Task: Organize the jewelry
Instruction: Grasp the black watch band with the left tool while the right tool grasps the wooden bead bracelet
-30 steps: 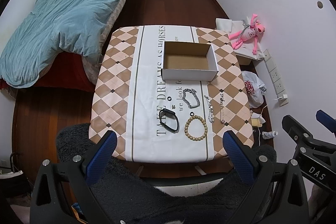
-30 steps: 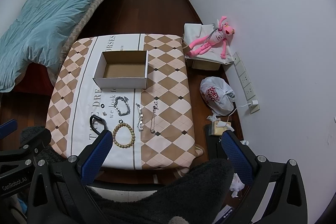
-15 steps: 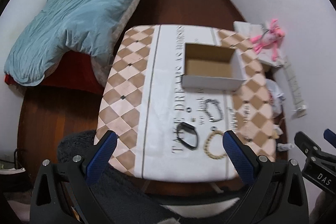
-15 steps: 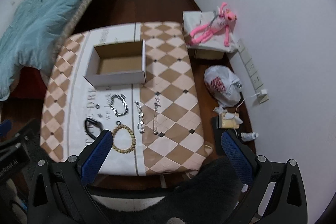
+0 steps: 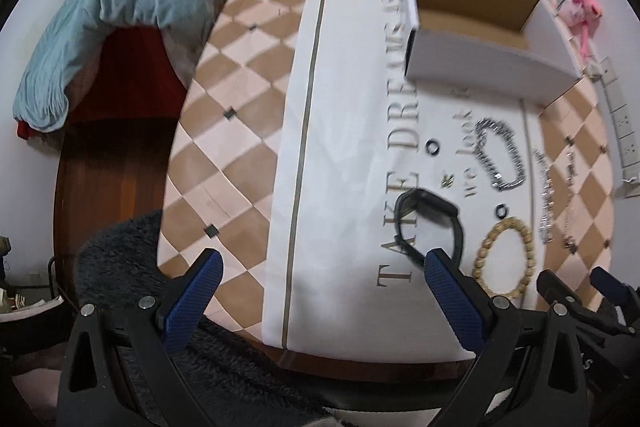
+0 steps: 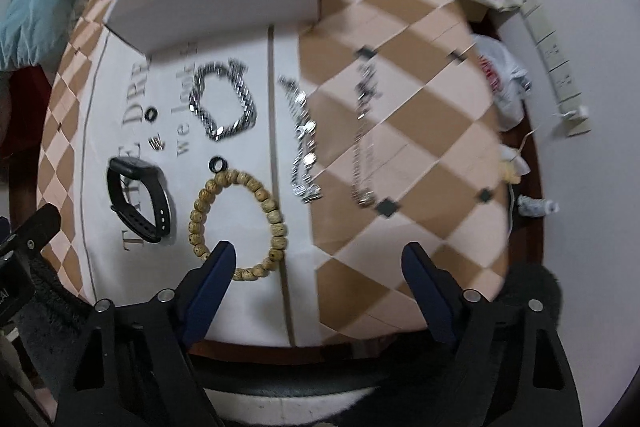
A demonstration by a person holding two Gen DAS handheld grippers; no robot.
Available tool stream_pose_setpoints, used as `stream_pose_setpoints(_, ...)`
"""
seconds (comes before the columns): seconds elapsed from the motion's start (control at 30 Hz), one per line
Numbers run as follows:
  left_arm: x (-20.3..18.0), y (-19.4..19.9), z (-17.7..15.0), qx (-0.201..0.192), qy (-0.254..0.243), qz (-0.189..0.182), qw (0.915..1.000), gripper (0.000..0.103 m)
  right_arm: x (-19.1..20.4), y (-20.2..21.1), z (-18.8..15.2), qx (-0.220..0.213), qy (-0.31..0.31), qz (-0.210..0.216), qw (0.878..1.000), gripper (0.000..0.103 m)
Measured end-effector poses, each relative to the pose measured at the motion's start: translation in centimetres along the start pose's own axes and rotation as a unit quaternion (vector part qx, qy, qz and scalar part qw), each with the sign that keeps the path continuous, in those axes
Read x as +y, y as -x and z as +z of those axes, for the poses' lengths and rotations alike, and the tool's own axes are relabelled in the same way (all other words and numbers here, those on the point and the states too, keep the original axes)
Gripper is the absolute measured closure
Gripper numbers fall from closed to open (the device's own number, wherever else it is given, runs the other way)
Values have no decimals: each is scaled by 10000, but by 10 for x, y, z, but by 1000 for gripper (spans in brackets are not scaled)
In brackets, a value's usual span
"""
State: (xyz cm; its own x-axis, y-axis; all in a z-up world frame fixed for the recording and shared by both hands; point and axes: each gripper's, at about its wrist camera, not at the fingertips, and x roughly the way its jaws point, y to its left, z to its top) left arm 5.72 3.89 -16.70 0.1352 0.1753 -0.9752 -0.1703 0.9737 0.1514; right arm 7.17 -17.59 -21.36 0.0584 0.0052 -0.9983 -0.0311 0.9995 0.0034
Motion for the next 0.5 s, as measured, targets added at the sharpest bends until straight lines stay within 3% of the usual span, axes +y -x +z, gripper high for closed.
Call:
stream_pose_setpoints(0.4,-2,-26,-3,299,19,-8,9996,0,27,-39,-11,121,343,-100,9993,57)
stream_pose_setpoints(0.5,-3,-30,-4,353,10,-34,9994,0,30,-42,-14,41,398,-103,9991,72)
